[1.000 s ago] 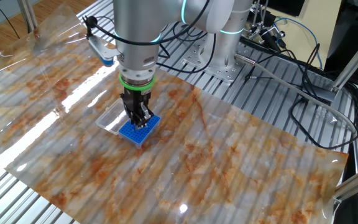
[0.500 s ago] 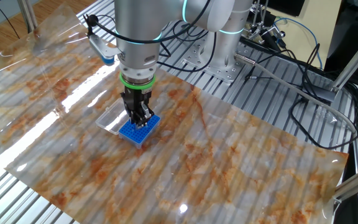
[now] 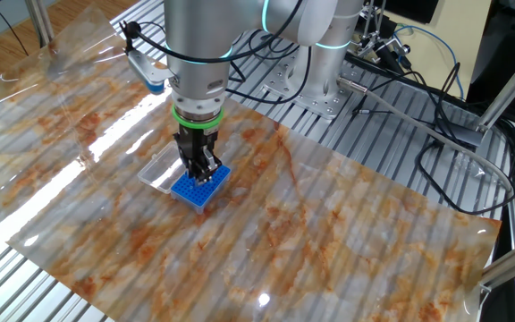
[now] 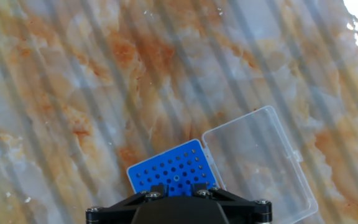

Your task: Insert a small pipette tip into the holder for small pipette tips

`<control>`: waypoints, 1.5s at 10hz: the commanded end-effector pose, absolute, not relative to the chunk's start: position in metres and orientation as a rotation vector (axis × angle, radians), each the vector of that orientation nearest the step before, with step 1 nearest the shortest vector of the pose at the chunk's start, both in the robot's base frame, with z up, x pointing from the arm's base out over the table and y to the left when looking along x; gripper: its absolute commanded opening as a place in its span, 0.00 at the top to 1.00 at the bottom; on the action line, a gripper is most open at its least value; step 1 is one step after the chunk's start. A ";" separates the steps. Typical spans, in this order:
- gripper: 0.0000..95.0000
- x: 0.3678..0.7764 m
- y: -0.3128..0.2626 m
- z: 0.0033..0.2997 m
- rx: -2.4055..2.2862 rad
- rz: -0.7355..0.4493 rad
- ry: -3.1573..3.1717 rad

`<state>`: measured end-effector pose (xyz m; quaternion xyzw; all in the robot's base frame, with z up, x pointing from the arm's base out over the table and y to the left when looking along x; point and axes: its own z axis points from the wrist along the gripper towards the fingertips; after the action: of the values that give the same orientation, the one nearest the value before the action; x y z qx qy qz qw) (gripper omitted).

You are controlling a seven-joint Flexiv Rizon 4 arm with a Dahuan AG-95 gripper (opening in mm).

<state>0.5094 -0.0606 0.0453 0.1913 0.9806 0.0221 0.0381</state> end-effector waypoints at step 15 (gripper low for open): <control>1.00 0.473 -0.071 0.085 -0.059 -0.080 3.228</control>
<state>0.4718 -0.0712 0.0867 0.0007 0.9990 -0.0180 -0.0417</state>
